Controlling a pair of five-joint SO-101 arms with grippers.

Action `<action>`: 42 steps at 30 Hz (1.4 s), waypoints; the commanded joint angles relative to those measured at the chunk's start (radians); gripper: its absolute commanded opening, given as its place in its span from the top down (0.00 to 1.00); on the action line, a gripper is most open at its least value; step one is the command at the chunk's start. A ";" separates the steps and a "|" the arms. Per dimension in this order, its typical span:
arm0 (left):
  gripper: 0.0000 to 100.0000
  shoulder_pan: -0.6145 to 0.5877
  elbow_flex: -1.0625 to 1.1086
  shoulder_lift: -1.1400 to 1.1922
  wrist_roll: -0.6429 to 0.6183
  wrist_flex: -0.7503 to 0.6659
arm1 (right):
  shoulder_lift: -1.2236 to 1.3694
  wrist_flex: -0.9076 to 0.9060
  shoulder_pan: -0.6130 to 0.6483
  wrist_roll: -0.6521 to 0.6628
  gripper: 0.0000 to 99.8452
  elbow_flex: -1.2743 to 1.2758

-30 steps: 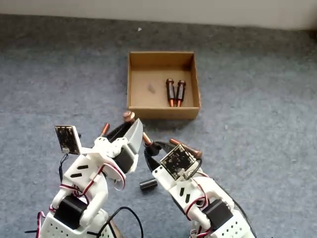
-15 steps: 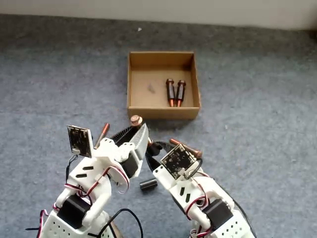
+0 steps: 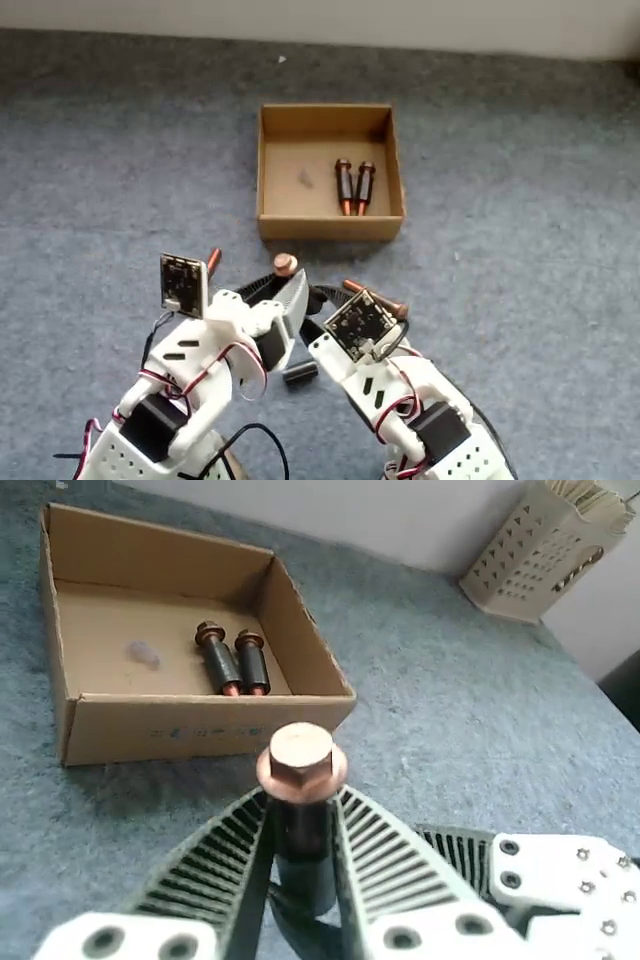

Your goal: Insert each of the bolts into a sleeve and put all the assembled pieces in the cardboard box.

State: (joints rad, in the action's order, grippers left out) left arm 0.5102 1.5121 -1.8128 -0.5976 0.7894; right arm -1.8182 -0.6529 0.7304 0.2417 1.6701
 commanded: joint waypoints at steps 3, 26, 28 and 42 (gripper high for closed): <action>0.99 0.097 -0.007 -0.007 0.092 0.080 | -0.016 0.025 -0.027 0.005 1.00 0.107; 0.80 0.019 -0.163 -0.008 0.023 0.293 | -0.016 0.025 -0.027 0.005 1.00 0.114; 0.80 0.019 -0.199 -0.008 0.023 0.334 | -0.016 0.025 -0.027 0.005 1.00 0.114; 0.98 -0.139 -0.217 -0.010 0.124 0.351 | -0.016 0.025 -0.194 -0.110 1.00 0.107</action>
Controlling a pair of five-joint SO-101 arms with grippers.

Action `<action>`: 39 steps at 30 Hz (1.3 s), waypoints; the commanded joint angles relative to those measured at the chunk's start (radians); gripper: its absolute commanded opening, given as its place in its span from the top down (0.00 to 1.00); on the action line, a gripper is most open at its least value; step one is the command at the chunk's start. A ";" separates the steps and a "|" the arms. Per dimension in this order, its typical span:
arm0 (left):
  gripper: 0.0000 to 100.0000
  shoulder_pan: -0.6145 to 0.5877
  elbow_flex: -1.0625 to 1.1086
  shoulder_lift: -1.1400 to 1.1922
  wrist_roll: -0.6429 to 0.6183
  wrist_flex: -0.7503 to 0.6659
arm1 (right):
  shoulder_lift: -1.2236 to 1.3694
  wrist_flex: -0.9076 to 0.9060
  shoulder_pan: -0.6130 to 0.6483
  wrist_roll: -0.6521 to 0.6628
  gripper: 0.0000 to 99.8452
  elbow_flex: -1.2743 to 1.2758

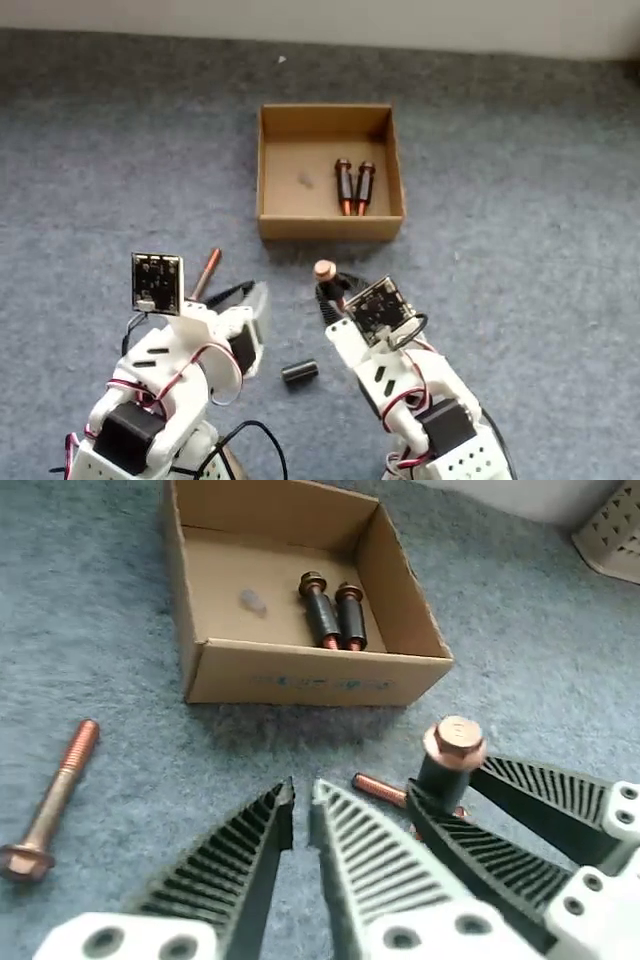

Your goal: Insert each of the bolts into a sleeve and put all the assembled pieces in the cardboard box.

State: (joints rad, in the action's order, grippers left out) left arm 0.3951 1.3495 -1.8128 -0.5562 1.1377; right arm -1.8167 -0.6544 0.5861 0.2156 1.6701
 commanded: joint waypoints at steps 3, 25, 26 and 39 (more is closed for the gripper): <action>1.00 -0.042 -0.050 -0.010 0.152 0.003 | -0.018 0.027 -0.107 -0.175 1.00 0.107; 0.99 -0.472 0.254 -0.008 0.792 0.009 | -0.007 -0.216 -0.237 -0.173 0.99 -0.150; 0.99 -0.472 0.255 -0.008 0.792 0.009 | -0.005 -0.237 -0.237 -0.173 0.99 -0.186; 0.99 -0.469 0.268 -0.007 0.795 0.011 | 0.593 -0.271 -0.234 -0.170 0.99 -0.719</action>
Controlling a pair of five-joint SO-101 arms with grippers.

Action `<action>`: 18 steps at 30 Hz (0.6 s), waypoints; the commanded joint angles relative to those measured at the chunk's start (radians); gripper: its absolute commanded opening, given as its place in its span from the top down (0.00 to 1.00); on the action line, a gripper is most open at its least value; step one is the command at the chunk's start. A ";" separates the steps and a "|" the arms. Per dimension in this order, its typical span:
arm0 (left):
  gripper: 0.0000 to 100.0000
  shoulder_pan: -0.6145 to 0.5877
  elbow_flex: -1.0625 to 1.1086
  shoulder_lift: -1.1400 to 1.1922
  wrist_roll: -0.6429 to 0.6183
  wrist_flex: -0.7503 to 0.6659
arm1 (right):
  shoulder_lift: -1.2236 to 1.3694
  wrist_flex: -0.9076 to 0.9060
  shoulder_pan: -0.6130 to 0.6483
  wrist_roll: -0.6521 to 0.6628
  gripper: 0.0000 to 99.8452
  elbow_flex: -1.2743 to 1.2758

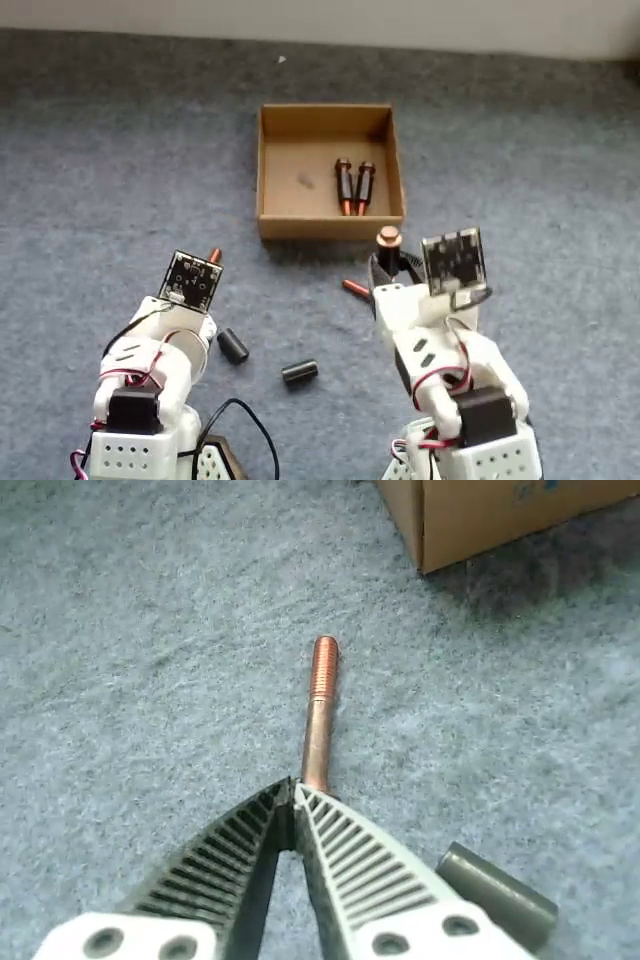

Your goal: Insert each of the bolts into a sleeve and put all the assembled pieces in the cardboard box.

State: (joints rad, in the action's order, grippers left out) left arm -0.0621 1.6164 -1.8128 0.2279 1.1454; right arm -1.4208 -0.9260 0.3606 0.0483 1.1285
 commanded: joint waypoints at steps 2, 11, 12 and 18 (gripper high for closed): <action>0.99 -0.010 0.007 -0.007 0.012 -0.002 | 0.328 0.002 -0.008 -0.003 0.99 -0.271; 0.99 -0.010 0.008 -0.007 0.012 -0.003 | 0.855 0.110 -0.015 -0.005 0.99 -0.607; 0.99 -0.010 0.010 -0.007 0.012 -0.003 | 0.905 0.143 -0.018 -0.003 0.99 -0.628; 0.99 -0.010 0.010 -0.007 0.012 -0.003 | 1.161 0.265 -0.021 -0.003 0.99 -0.760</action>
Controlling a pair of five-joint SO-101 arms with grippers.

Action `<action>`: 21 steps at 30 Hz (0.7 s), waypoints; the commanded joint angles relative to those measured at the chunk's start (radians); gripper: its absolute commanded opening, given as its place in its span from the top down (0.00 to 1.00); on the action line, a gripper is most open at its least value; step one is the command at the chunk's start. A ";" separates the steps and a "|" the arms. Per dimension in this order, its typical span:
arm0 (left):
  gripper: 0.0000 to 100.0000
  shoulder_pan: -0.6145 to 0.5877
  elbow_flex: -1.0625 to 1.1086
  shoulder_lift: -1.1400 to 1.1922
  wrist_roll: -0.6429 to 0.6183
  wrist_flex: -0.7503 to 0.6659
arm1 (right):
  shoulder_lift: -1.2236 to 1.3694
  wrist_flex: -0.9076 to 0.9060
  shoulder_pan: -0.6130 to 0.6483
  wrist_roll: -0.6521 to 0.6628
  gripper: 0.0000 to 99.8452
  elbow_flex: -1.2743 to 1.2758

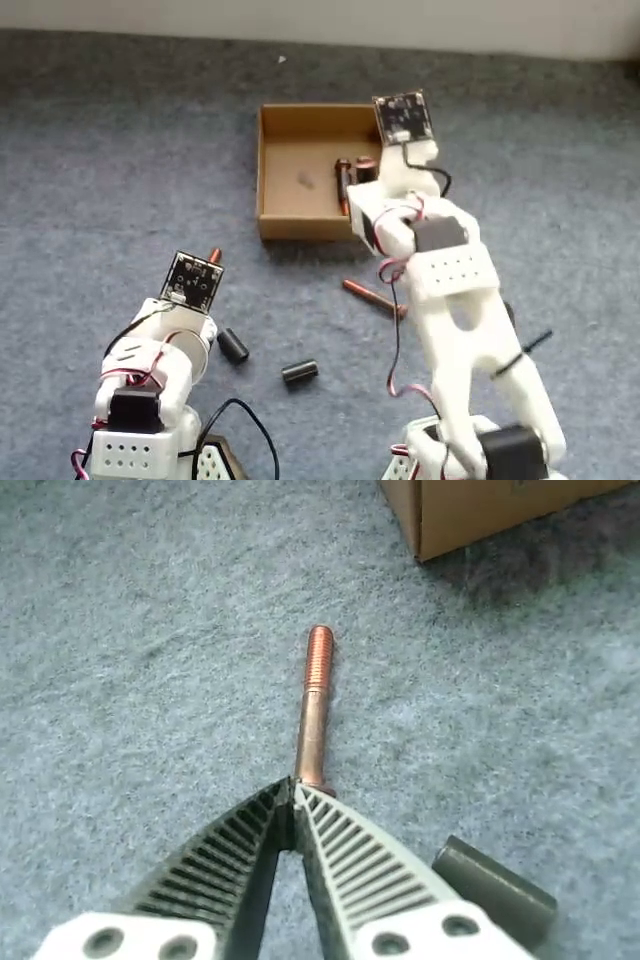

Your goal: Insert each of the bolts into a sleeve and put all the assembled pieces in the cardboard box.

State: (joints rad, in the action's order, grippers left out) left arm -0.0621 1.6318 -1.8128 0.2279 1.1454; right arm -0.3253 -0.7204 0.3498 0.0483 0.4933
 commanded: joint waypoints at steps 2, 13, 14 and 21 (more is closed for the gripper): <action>0.99 -0.010 -0.004 -0.007 0.012 -0.003 | 0.148 0.062 -0.010 0.002 0.99 -0.194; 0.99 -0.010 0.004 -0.007 0.014 -0.003 | 0.529 0.064 -0.012 0.107 0.99 -0.461; 0.99 -0.010 0.004 -0.007 0.014 -0.003 | 0.556 0.064 -0.012 0.107 0.99 -0.472; 0.99 -0.010 0.005 -0.007 0.014 -0.003 | 0.697 0.061 -0.013 0.107 0.99 -0.526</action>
State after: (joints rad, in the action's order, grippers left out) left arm -0.0621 1.6410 -1.8128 0.2340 1.1454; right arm 0.3728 -0.6836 0.3483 0.1465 0.0391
